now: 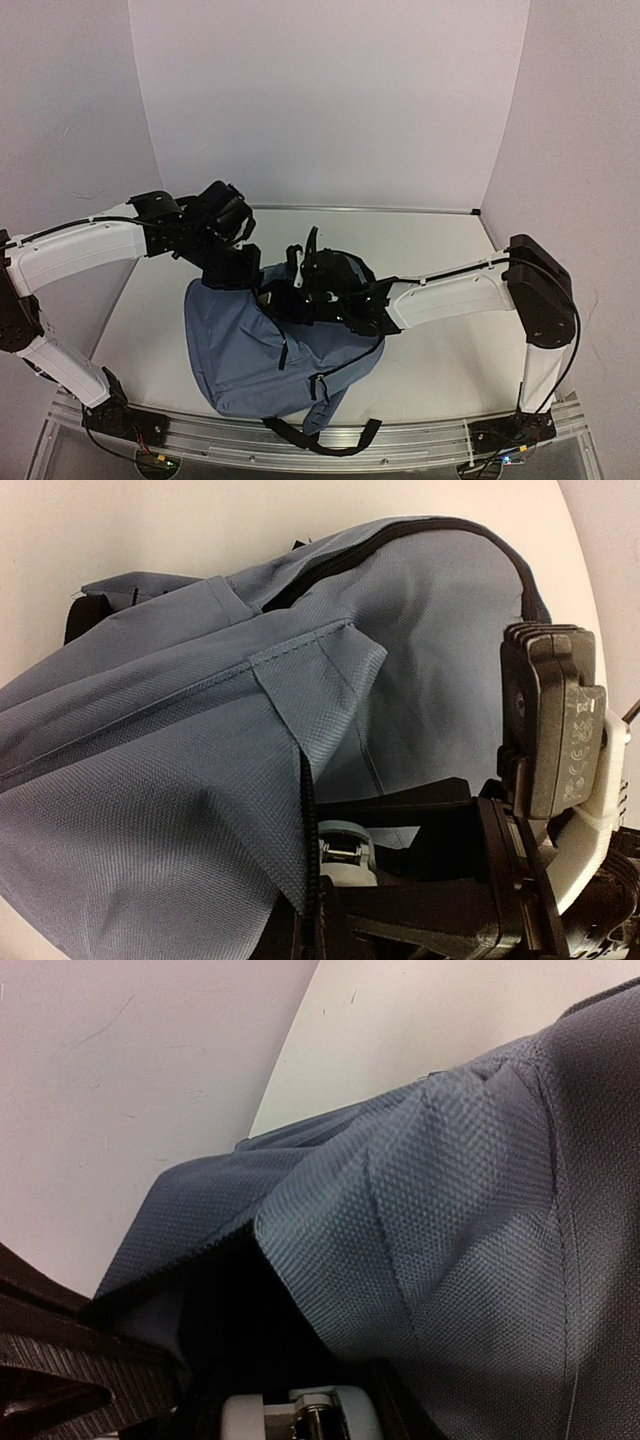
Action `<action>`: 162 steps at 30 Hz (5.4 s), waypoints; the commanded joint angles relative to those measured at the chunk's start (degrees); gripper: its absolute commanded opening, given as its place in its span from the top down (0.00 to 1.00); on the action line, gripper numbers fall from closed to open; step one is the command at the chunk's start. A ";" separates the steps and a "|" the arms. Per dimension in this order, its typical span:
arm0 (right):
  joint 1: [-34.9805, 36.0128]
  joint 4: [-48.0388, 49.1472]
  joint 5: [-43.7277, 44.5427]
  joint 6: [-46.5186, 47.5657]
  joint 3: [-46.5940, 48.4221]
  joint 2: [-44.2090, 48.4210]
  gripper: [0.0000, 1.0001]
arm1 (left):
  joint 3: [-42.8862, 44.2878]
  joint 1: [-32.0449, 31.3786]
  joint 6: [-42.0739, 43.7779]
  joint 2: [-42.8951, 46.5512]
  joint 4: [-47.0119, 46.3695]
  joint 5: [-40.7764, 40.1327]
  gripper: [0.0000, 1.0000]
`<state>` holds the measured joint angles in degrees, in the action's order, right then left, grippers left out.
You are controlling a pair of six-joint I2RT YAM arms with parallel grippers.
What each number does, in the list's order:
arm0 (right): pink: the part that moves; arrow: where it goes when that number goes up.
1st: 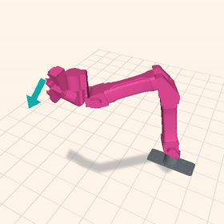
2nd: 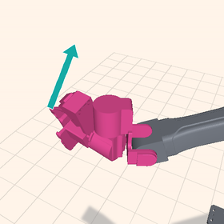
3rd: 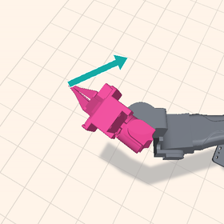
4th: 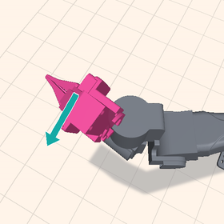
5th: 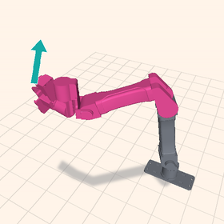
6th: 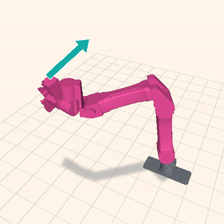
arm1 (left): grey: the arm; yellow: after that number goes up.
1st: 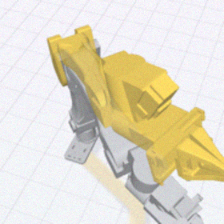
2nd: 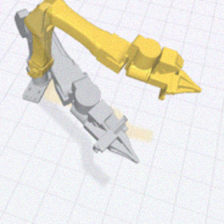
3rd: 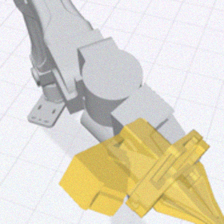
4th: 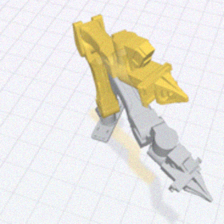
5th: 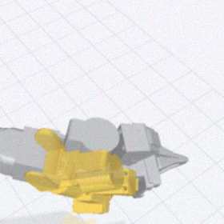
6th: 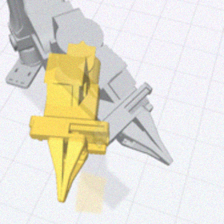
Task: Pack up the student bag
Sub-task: Place the stationery in the student bag, then zip the student bag at the center of the board.
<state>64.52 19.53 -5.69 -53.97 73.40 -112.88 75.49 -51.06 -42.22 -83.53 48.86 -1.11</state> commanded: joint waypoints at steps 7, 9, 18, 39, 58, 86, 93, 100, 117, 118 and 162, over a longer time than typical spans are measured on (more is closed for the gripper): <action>2.27 -7.42 5.35 8.19 -4.36 12.09 0.40 | -0.96 1.26 0.08 2.21 -8.22 -0.40 1.00; 2.27 -8.29 7.13 9.08 -4.35 12.39 0.38 | -1.14 1.31 0.04 2.16 -8.23 -0.23 1.00; 2.28 -8.72 7.48 8.83 -3.69 8.20 0.68 | -1.40 1.40 0.13 2.23 -8.15 -0.47 1.00; 2.27 4.44 -13.02 17.51 -2.08 3.70 0.77 | -3.22 2.02 0.04 2.30 -8.60 -0.97 1.00; 2.56 -12.20 1.19 19.89 -18.47 25.02 0.55 | -7.54 4.60 -2.07 2.63 -11.72 -2.92 1.00; 2.76 -10.23 5.50 14.14 -18.02 20.20 1.00 | -4.24 5.92 7.09 -0.93 -14.46 -1.45 0.53; 1.87 -13.80 14.94 10.68 -17.56 22.30 1.00 | -1.96 -3.42 14.84 2.57 -10.30 -3.22 0.23; 1.29 -14.96 18.30 9.89 -15.26 22.32 1.00 | -2.74 -12.17 9.14 1.18 -8.24 -1.02 0.44; 1.23 -15.39 18.41 8.95 -14.65 22.53 1.00 | -3.58 -17.87 1.73 -3.98 -10.72 -6.25 0.52; 1.22 -15.36 18.48 8.90 -14.80 22.67 1.00 | -3.46 -17.94 1.89 -4.50 -11.31 -5.77 0.53; 1.26 -18.37 18.97 11.14 -20.05 25.92 1.00 | 0.18 -11.98 0.39 -1.16 1.60 -25.16 1.00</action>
<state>66.65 5.36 8.93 -43.46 55.33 -89.72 74.33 -67.07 -44.32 -89.68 44.55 -18.20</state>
